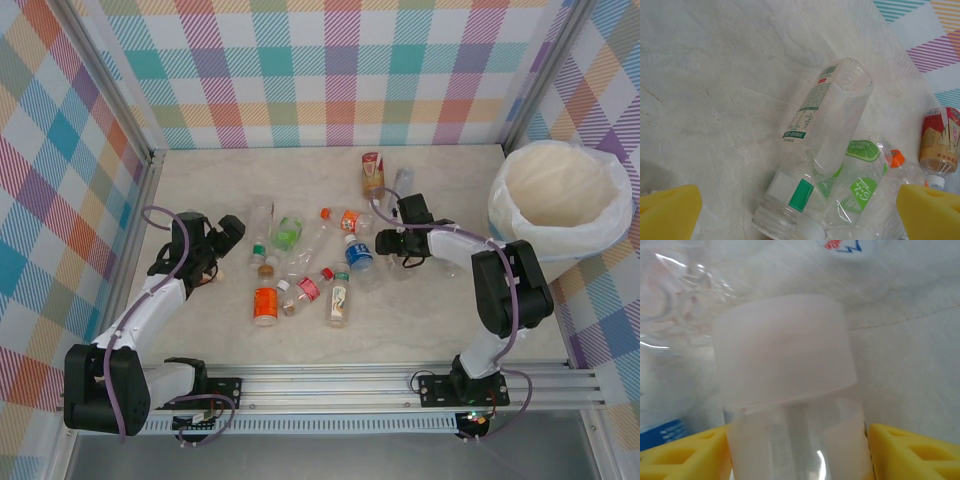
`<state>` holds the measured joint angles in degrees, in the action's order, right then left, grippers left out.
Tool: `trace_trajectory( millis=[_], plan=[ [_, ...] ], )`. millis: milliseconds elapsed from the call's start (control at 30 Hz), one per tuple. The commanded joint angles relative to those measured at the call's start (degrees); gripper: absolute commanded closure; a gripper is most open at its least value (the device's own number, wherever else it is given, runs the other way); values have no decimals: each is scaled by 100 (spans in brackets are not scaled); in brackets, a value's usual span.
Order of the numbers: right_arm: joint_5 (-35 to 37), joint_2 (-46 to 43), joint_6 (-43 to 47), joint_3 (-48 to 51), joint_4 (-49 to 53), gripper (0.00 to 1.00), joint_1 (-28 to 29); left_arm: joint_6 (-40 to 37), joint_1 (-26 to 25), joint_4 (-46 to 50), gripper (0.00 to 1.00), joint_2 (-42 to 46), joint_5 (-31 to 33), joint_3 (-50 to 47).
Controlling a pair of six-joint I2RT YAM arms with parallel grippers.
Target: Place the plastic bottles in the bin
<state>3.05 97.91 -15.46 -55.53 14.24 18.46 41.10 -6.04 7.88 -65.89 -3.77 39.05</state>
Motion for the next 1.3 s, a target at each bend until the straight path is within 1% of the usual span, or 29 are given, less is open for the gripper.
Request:
trace_trajectory(
  millis=[0,133,267,400,500,567,633,700,767,867,1000,1067,1133,1267],
  plan=[
    [365,3,-174,-53,55,38,44,-150,-78,221,0,90,52,81],
    [510,-264,-151,171,-202,48,41,-222,-76,342,0,150,157,84],
    [462,-794,-80,515,-587,54,61,-259,-80,346,0,203,80,62],
    [374,-1646,154,868,-934,57,94,-170,-76,186,0,305,18,-21],
    [182,-2439,413,908,-989,58,90,-53,-73,11,0,404,19,-71],
    [50,-2946,561,719,-842,60,93,27,-76,-144,0,496,17,-137],
    [123,-3354,674,301,-483,59,89,99,-74,-311,0,587,60,-202],
    [386,-3604,860,-170,-107,58,90,144,-77,-428,0,642,110,-230],
    [855,-3783,1167,-580,122,59,51,177,-78,-514,0,672,154,-223],
    [1523,-4019,1660,-960,97,60,-290,280,-77,-624,0,650,160,-186],
    [1874,-4194,2048,-1276,-131,62,-1116,350,-77,-655,0,575,64,-27],
    [2186,-4123,2393,-1366,-282,61,-1489,364,-77,-603,0,534,45,72],
    [2585,-3923,2529,-1466,-356,60,-1919,401,-89,-581,0,472,12,172],
    [2838,-3564,2591,-1423,-462,60,-2785,481,-95,-547,0,318,-116,414]
  ],
)
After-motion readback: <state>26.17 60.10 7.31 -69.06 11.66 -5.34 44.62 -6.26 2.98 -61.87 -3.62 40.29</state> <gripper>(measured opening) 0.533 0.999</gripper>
